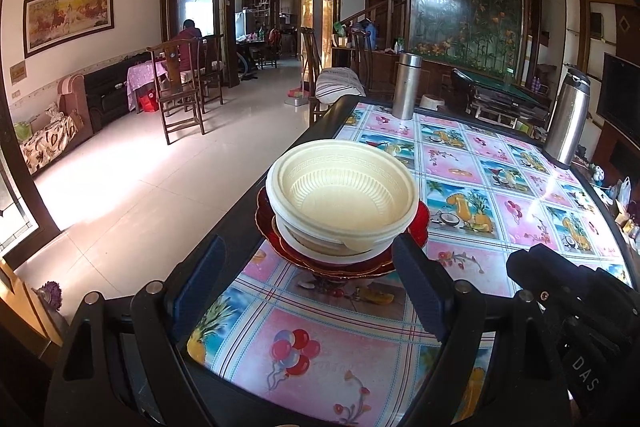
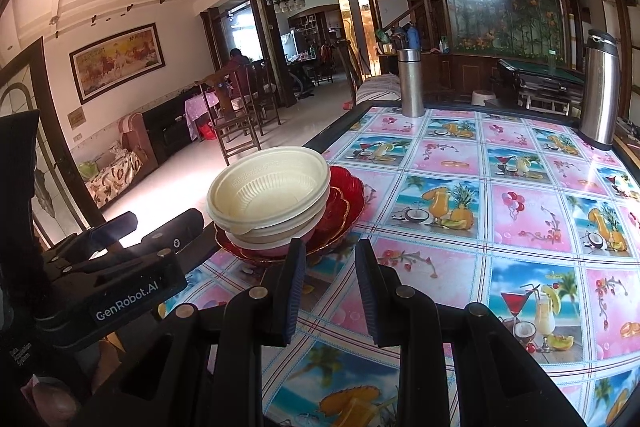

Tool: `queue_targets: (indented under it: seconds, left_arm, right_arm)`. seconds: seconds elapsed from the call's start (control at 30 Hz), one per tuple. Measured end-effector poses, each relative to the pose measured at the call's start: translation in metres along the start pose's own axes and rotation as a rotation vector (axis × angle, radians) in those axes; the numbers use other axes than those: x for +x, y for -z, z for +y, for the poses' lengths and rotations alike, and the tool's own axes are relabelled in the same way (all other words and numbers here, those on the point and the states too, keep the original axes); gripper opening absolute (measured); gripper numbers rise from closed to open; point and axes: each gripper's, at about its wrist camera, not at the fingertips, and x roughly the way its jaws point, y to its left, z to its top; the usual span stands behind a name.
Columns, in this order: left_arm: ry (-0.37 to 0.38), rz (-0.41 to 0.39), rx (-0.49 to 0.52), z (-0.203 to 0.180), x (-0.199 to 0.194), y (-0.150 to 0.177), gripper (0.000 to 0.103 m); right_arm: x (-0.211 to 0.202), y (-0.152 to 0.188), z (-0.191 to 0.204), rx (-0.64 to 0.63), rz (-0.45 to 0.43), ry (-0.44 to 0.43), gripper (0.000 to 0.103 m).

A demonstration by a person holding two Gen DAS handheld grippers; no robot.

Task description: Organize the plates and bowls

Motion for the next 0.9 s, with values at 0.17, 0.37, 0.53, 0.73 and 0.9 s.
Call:
queue_targets:
  seconds: [0.17, 0.37, 0.53, 0.73, 0.9]
  left_arm:
    - [0.003, 0.002, -0.004, -0.0003, 0.0013, -0.0010, 0.086]
    - [0.006, 0.013, -0.022, 0.0004, 0.0037, -0.0013, 0.086]
    - [0.005, 0.020, -0.012, -0.0009, 0.0042, -0.0002, 0.086]
    - [0.012, 0.016, 0.004, -0.0033, 0.0008, -0.0002, 0.086]
    - [0.020, 0.025, 0.009, -0.0038, -0.0011, -0.0007, 0.087]
  right_arm:
    - [-0.0005, -0.0012, -0.0009, -0.002, -0.003, 0.000, 0.028]
    - [-0.0009, -0.0016, -0.0004, -0.002, -0.002, -0.001, 0.028]
    - [-0.0005, -0.0015, -0.0007, -0.001, -0.001, 0.000, 0.028]
    - [-0.0006, -0.0014, 0.0013, 0.000, 0.001, -0.003, 0.028]
    - [-0.0008, -0.0009, 0.0021, -0.001, -0.004, -0.005, 0.028]
